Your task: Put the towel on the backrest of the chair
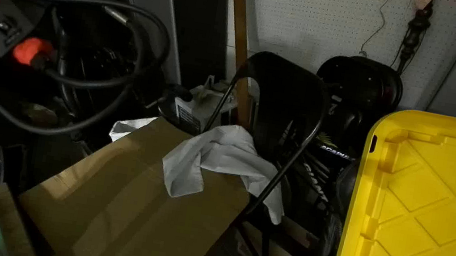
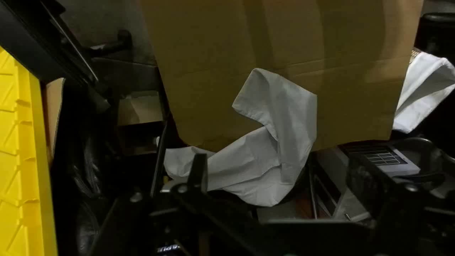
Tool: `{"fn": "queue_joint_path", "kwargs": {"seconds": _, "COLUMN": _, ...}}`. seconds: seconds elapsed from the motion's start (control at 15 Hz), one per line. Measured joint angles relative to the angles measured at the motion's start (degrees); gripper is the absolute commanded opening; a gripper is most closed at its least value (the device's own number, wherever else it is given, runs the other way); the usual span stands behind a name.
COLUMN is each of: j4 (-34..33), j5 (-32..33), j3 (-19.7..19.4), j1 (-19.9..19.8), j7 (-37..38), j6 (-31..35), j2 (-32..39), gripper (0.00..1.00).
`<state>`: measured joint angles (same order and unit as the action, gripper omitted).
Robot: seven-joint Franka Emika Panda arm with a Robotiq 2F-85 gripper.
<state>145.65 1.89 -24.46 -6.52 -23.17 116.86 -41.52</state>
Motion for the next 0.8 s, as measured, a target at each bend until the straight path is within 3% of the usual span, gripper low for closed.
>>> {"fn": "queue_joint_path", "kwargs": {"seconds": 0.4, "j4": 1.4, "j5": 0.6, "j3": 1.8, "j1": -0.1, "j7": -0.3, "j6": 1.3, "j2": 0.1, "gripper": 1.00}}
{"fn": "queue_joint_path", "kwargs": {"seconds": 0.6, "j4": 7.8, "j5": 3.1, "j3": 5.7, "j1": 0.3, "j7": -0.8, "j6": 9.3, "j2": 1.2, "gripper": 1.00}}
{"fn": "queue_joint_path", "kwargs": {"seconds": 0.8, "j4": 14.8, "j5": 5.8, "j3": 9.5, "j1": 1.8, "j7": -0.9, "j6": 22.9, "j2": 4.6, "gripper": 1.00}}
